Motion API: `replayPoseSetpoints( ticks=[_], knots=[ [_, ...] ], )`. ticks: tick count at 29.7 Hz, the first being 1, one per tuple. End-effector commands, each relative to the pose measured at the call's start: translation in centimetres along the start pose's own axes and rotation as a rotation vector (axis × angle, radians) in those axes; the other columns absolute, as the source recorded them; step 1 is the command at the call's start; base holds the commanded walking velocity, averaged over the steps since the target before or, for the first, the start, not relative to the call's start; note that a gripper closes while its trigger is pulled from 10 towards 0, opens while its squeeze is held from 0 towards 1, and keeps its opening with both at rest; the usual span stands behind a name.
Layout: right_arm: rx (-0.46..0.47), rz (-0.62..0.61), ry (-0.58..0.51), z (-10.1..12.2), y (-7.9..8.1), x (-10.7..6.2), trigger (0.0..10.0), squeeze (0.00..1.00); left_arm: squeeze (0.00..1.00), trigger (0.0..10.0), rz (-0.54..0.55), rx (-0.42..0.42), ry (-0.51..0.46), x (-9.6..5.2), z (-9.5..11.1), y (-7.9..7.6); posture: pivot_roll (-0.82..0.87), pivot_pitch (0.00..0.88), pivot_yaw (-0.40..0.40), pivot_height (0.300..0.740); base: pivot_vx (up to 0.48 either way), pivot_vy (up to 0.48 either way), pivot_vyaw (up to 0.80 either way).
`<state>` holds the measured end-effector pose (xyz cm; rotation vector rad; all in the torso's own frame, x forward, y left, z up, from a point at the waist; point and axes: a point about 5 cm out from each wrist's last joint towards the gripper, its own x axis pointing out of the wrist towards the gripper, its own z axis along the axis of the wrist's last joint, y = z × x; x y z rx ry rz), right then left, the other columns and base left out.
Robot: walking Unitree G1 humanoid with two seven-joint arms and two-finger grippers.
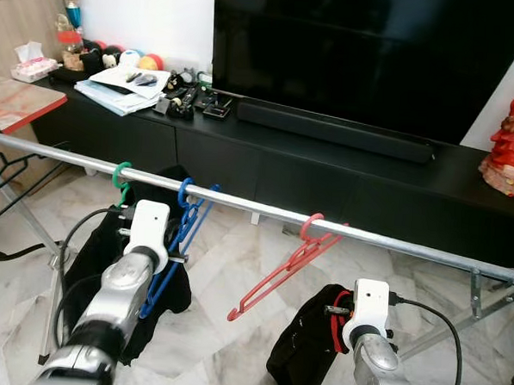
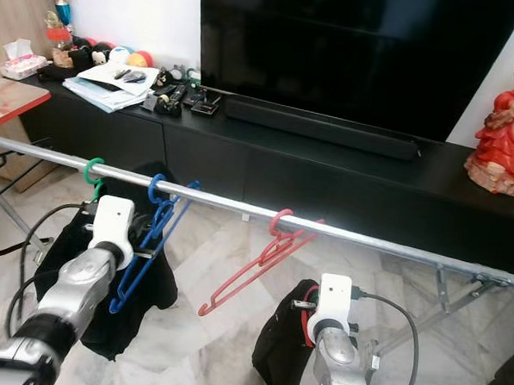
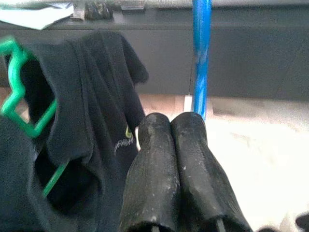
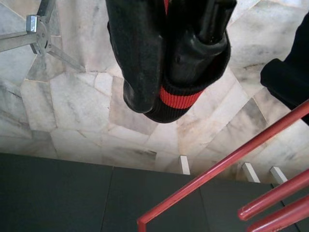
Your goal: Hang hanger
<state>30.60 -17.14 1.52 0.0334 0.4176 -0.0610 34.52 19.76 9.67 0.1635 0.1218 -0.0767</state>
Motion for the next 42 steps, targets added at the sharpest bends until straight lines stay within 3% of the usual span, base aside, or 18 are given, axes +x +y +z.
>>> replayPoseSetpoints(
  ticks=[1, 5, 6, 7, 8, 12, 13, 14, 22, 25, 32, 42],
  knots=[
    [0.005, -0.007, -0.017, 0.3, -0.3, 0.0, 10.0, 0.00, 0.00, 0.0, -0.043, 0.062, 0.000, -0.9, -0.5, -0.1, 0.14, 0.000, -0.072, 0.740, 0.000, 0.000, 0.00],
    [0.006, -0.007, -0.013, 0.1, -0.3, 0.0, 10.0, 0.00, 0.00, 0.0, -0.043, 0.041, 0.015, -2.4, -1.8, 0.2, 0.15, 0.000, -0.079, 0.740, 0.000, 0.000, 0.00],
    [0.004, -0.005, -0.011, 0.0, -0.2, 0.0, 10.0, 0.00, 0.00, 7.6, -0.044, 0.032, 0.010, -2.4, -1.7, 0.1, 0.15, 0.000, -0.082, 0.740, 0.000, 0.000, 0.00],
    [0.003, -0.004, -0.010, 0.0, -0.2, 0.0, 10.0, 0.00, 0.00, 7.6, -0.046, 0.026, 0.006, -2.4, -1.6, 0.1, 0.15, 0.000, -0.082, 0.740, 0.000, 0.000, 0.00],
    [0.002, -0.002, -0.012, 0.1, -0.1, 0.0, 10.0, 0.00, 0.00, 10.0, -0.056, 0.008, -0.003, -2.3, -1.4, -0.1, 0.15, 0.000, -0.082, 0.740, 0.000, 0.000, 0.00],
    [0.002, -0.005, -0.025, 0.6, -0.2, 0.1, 10.0, 0.00, 0.00, 10.0, -0.121, -0.024, -0.033, -2.1, -0.4, -0.9, 0.13, 0.000, -0.080, 0.740, 0.000, 0.000, 0.00],
    [0.002, -0.006, -0.026, 0.7, -0.3, 0.2, 10.0, 0.00, 0.93, 10.0, -0.127, -0.020, -0.040, -2.2, -0.2, -0.9, 0.13, 0.000, -0.079, 0.740, 0.000, 0.000, 0.00],
    [0.001, -0.009, -0.027, 0.7, -0.5, 0.2, 10.0, 0.00, 1.00, 10.0, -0.131, -0.035, -0.054, -2.2, 0.3, -0.8, 0.13, 0.000, -0.079, 0.740, 0.000, 0.000, 0.00],
    [0.001, -0.014, -0.014, 0.0, -0.6, -0.1, 10.0, 0.00, 1.00, 10.0, -0.052, -0.026, -0.127, -3.2, 1.7, 0.1, 0.14, 0.000, -0.078, 0.740, 0.000, 0.000, 0.00],
    [0.002, -0.015, 0.008, -0.7, -0.6, -0.3, 10.0, 0.00, 1.00, 10.0, 0.007, -0.031, -0.168, -4.6, 2.0, -0.8, 0.14, 0.000, -0.077, 0.740, 0.000, 0.000, 0.00],
    [0.001, -0.014, 0.022, -1.1, -0.6, -0.4, 10.0, 0.00, 1.00, 10.0, 0.023, -0.050, -0.149, -5.9, 1.4, -1.5, 0.15, 0.000, -0.078, 0.740, 0.000, 0.000, 0.00],
    [0.005, -0.019, 0.027, -1.4, -0.6, -0.5, 10.0, 0.00, 1.00, 10.0, 0.008, -0.032, -0.108, -6.2, 1.2, -1.4, 0.15, 0.000, -0.068, 0.740, 0.000, 0.000, 0.00]
  ],
)
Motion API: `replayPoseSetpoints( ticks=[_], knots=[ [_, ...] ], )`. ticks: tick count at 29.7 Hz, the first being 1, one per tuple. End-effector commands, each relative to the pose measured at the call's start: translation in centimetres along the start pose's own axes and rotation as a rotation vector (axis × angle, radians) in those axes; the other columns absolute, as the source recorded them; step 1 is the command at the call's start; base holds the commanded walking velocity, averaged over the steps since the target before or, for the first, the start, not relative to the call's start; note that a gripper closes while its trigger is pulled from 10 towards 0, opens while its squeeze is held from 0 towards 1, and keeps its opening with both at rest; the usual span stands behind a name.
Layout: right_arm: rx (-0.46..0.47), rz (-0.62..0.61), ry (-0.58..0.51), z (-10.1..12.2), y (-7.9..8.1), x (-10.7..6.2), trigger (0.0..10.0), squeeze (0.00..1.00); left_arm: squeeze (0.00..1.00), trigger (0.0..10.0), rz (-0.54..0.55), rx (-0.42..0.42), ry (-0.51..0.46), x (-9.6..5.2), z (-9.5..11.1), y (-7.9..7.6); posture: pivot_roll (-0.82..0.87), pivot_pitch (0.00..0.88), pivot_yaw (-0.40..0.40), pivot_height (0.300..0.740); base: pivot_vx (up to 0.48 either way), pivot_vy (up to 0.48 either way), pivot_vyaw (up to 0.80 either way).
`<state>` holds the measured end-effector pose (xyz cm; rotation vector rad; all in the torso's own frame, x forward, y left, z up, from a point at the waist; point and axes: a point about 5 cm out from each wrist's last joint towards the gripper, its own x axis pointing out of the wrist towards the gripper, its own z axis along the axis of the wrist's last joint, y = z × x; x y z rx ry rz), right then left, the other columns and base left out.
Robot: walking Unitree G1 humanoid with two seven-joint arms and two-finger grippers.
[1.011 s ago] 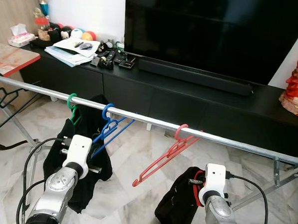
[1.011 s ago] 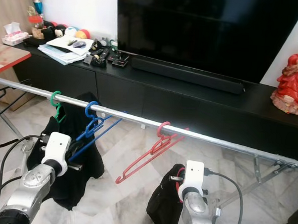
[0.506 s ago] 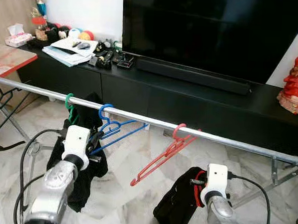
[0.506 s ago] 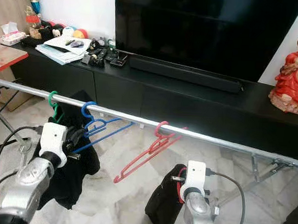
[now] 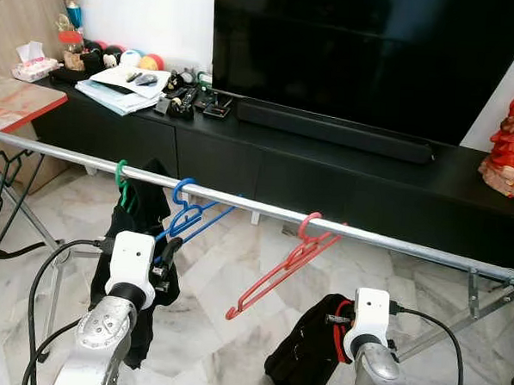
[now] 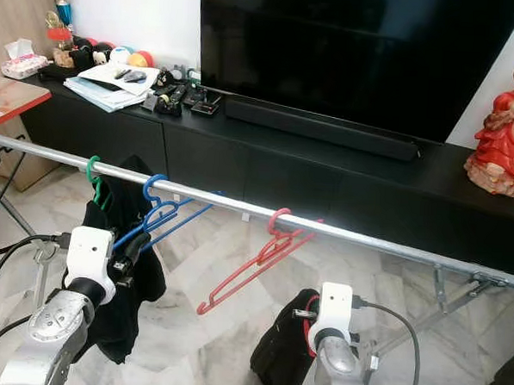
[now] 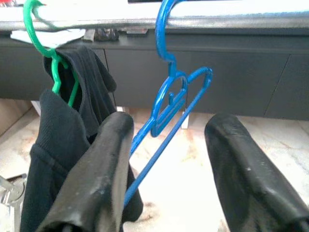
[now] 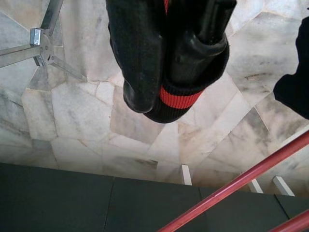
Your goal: Hang hanger
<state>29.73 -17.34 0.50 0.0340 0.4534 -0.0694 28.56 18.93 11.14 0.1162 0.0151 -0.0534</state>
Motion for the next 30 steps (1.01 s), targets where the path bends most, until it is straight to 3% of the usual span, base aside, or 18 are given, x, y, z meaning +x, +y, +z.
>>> replayPoseSetpoints(
  ticks=[1, 2, 7, 13, 30],
  knots=[
    [0.005, -0.010, -0.007, -0.2, -0.3, -0.1, 10.0, 0.00, 1.00, 10.0, -0.029, 0.019, 0.004, -0.1, 0.3, -0.4, 0.15, 0.000, -0.068, 0.740, 0.000, 0.000, 0.00],
    [0.005, -0.010, -0.006, -0.2, -0.3, -0.1, 10.0, 0.00, 0.00, 10.0, -0.031, 0.026, 0.006, -0.2, 0.2, -0.4, 0.15, 0.000, -0.068, 0.740, 0.000, 0.000, 0.00],
    [0.004, -0.009, -0.001, -0.4, -0.2, -0.2, 10.0, 0.00, 0.00, 10.0, -0.037, 0.008, 0.018, -0.3, 0.1, -0.7, 0.15, 0.000, -0.065, 0.740, 0.000, 0.000, 0.00],
    [0.004, -0.009, -0.002, -0.4, -0.2, -0.2, 10.0, 0.00, 0.00, 10.0, -0.041, 0.016, 0.029, -0.3, 0.1, -0.7, 0.15, 0.000, -0.063, 0.740, 0.000, 0.355, 0.00],
    [0.017, -0.018, -0.002, -0.4, -0.3, -0.1, 10.0, 0.00, 0.00, 10.0, -0.096, 0.018, 0.037, -0.4, 0.2, -1.4, 0.15, 0.000, -0.062, 0.740, 0.000, 0.000, 0.00]
  ],
)
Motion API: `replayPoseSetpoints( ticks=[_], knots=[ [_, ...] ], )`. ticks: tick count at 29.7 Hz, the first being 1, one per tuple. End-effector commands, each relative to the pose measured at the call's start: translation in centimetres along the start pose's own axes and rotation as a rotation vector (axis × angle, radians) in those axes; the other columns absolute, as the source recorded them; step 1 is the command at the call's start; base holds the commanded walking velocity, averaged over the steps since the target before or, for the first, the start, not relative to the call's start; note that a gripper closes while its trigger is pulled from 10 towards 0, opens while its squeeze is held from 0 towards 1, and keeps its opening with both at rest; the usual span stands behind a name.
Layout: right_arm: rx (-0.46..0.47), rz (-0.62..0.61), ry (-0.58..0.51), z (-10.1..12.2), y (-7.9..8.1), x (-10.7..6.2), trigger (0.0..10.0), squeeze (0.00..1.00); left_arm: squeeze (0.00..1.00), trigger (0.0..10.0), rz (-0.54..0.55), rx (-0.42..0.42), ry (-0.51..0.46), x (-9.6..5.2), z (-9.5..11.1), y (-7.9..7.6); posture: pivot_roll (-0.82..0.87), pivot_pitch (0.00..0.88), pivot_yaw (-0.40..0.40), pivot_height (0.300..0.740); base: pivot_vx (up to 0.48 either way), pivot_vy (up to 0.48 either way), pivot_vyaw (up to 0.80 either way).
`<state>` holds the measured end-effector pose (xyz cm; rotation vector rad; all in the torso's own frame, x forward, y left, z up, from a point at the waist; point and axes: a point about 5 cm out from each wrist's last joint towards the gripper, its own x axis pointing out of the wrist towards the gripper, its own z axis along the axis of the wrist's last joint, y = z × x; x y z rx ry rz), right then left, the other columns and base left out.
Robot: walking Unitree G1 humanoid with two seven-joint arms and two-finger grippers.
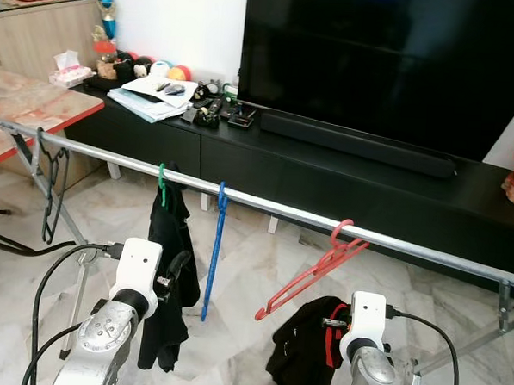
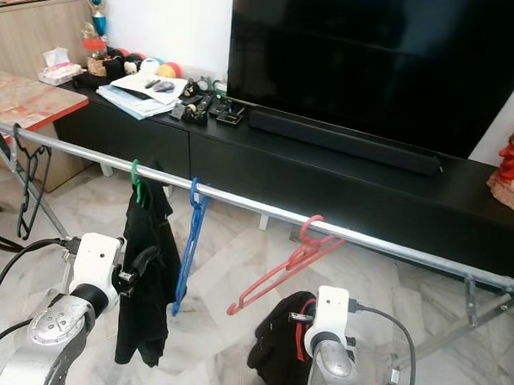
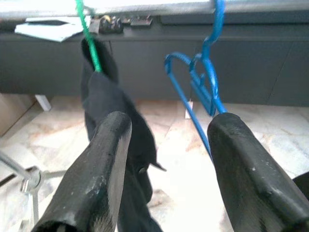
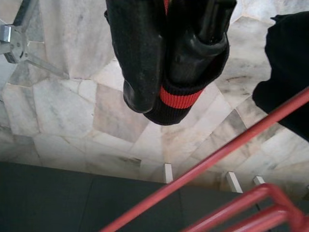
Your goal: Hang hanger
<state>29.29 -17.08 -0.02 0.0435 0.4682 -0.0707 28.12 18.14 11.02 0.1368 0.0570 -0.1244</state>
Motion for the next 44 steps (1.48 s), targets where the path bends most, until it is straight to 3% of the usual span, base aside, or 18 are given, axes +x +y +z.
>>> replayPoseSetpoints(
  ticks=[1, 23, 44],
  knots=[
    [0.008, -0.019, -0.017, 0.31, -0.55, 0.05, 10.0, 0.00, 0.00, 10.0, -0.024, -0.002, -0.001, 0.05, 0.26, -0.57, 0.15, 0.000, -0.062, 0.740, 0.000, 0.000, 0.00],
    [0.014, -0.034, -0.011, 0.32, -0.82, 0.12, 10.0, 0.00, 0.00, 10.0, -0.028, -0.001, 0.007, -0.06, 0.46, -0.34, 0.16, 0.000, -0.053, 0.740, 0.000, 0.000, -0.14],
    [0.013, -0.029, -0.007, 0.14, -0.62, 0.09, 10.0, 0.00, 0.00, 10.0, -0.047, -0.005, 0.002, -0.18, 0.58, -0.68, 0.16, 0.000, -0.052, 0.740, 0.288, 0.000, 0.00]
  ],
)
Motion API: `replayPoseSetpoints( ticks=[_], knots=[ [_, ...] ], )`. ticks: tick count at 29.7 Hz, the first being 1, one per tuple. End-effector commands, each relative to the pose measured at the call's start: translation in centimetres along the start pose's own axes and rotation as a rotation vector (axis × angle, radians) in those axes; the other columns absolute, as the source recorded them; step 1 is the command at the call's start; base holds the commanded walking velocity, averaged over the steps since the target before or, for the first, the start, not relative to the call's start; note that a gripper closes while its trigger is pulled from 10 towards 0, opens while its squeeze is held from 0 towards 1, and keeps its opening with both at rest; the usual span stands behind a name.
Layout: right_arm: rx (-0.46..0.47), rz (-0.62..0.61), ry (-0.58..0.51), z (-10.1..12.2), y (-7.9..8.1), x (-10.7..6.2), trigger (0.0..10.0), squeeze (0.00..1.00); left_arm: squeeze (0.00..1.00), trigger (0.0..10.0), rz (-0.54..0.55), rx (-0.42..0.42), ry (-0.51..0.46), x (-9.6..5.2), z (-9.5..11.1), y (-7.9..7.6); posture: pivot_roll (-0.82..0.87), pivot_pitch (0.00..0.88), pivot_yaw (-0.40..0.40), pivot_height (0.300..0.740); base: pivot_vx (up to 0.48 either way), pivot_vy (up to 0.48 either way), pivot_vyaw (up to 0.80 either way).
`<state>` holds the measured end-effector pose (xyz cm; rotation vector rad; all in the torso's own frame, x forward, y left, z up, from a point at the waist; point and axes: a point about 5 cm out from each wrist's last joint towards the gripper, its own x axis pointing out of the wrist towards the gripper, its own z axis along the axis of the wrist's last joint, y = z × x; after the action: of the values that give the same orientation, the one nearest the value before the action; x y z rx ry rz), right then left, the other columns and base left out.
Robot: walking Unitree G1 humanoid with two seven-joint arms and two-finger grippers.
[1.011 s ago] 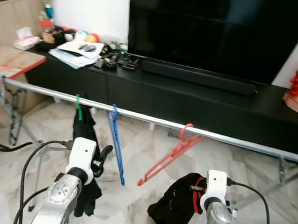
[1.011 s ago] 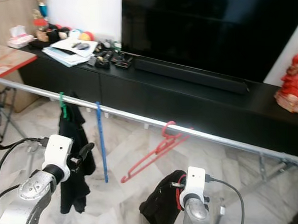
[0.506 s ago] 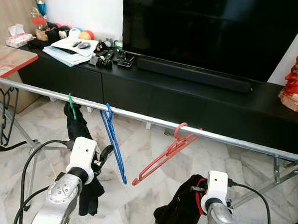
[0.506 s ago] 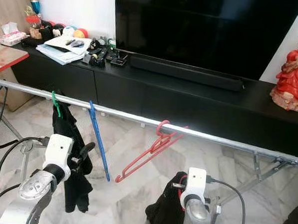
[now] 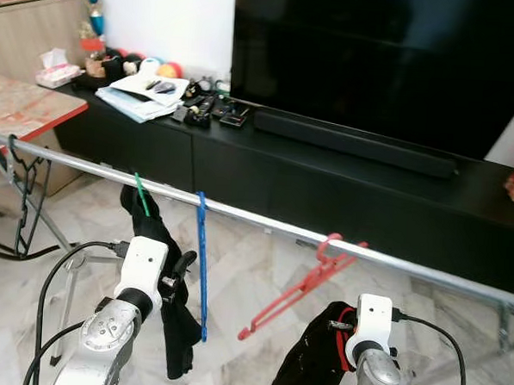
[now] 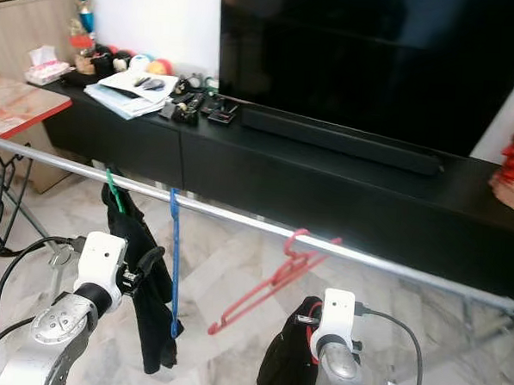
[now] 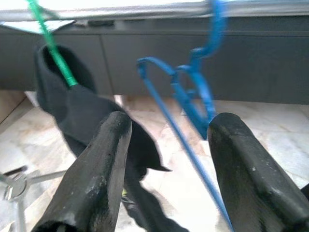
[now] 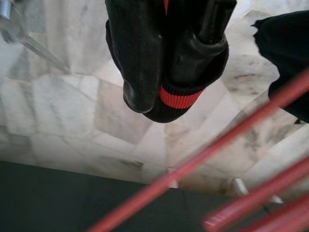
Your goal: Hang hanger
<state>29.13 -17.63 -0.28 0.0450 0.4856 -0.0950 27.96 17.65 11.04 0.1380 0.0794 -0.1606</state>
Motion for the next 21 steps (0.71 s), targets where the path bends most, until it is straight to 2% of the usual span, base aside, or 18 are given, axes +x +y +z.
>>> replayPoseSetpoints(
  ticks=[1, 8, 13, 21],
  knots=[
    [0.007, -0.006, -0.023, 0.37, -0.07, 0.06, 10.0, 0.00, 0.00, 10.0, -0.010, -0.005, -0.018, -0.10, 0.50, -0.21, 0.16, 0.000, -0.052, 0.740, 0.247, 0.000, 0.00],
    [0.005, -0.006, -0.022, 0.35, -0.13, 0.06, 10.0, 0.00, 0.00, 10.0, -0.012, -0.009, -0.016, -0.15, 0.48, -0.28, 0.16, 0.000, -0.055, 0.740, 0.264, 0.000, 0.00],
    [0.002, -0.003, -0.021, 0.35, -0.06, 0.07, 10.0, 0.00, 0.00, 10.0, -0.043, -0.015, -0.016, -0.44, 0.57, -0.42, 0.16, 0.000, -0.057, 0.740, 0.000, 0.000, 0.00],
    [0.002, -0.003, -0.020, 0.30, -0.06, 0.06, 10.0, 0.00, 0.00, 10.0, -0.116, -0.002, 0.049, -1.00, -0.27, -1.07, 0.17, 0.000, -0.056, 0.740, 0.000, 0.000, 0.00]
  ],
)
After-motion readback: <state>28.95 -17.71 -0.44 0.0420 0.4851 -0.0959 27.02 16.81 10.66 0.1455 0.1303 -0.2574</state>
